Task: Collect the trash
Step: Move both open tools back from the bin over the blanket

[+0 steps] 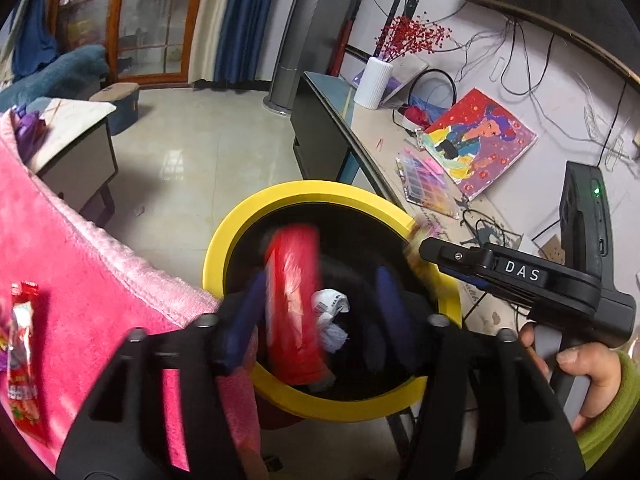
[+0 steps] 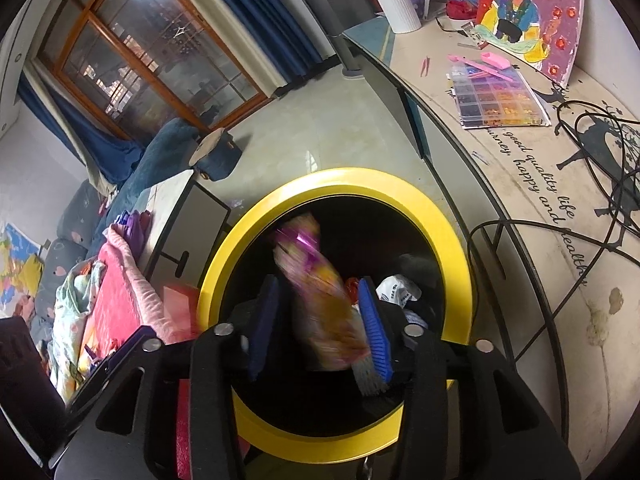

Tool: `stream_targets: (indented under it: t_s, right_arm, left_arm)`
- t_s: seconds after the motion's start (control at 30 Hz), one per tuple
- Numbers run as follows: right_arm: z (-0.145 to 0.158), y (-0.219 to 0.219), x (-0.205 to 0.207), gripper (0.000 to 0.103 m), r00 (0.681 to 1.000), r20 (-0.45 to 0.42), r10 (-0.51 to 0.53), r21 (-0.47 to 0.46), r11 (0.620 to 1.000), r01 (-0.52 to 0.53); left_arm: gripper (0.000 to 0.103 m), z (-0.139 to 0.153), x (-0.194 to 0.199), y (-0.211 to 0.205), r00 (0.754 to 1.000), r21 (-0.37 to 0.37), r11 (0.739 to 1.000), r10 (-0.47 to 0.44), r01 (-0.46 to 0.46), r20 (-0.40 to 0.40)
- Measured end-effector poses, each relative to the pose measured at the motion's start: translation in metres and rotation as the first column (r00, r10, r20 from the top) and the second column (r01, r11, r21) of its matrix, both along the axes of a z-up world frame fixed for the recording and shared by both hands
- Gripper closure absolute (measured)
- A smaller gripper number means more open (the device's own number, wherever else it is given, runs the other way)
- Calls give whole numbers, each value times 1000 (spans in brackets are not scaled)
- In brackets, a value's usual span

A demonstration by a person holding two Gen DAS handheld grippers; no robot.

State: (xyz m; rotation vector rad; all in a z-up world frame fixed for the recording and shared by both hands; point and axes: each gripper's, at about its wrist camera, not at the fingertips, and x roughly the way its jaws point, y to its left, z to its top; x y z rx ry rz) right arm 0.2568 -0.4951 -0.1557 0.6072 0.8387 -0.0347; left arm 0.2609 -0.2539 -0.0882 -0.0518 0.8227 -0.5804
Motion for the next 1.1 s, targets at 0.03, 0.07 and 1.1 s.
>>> stream_targets:
  t_s: [0.03,0.07,1.1]
  right_arm:
    - [0,0,0,58,1000,-1,-2,0,1000,2]
    - [0,0,0,58,1000,-3,-4,-2,1000,4]
    - [59,94,-21,35,975,129,181,-240,960,-146]
  left_arm:
    - [50,0,-1,0,1000,0,1000,0,0,0]
    - [46,0,-1,1,1000,-1,1000,1,-1,-1]
    - [11,60,-64,110,936,12,957,280,-289,211]
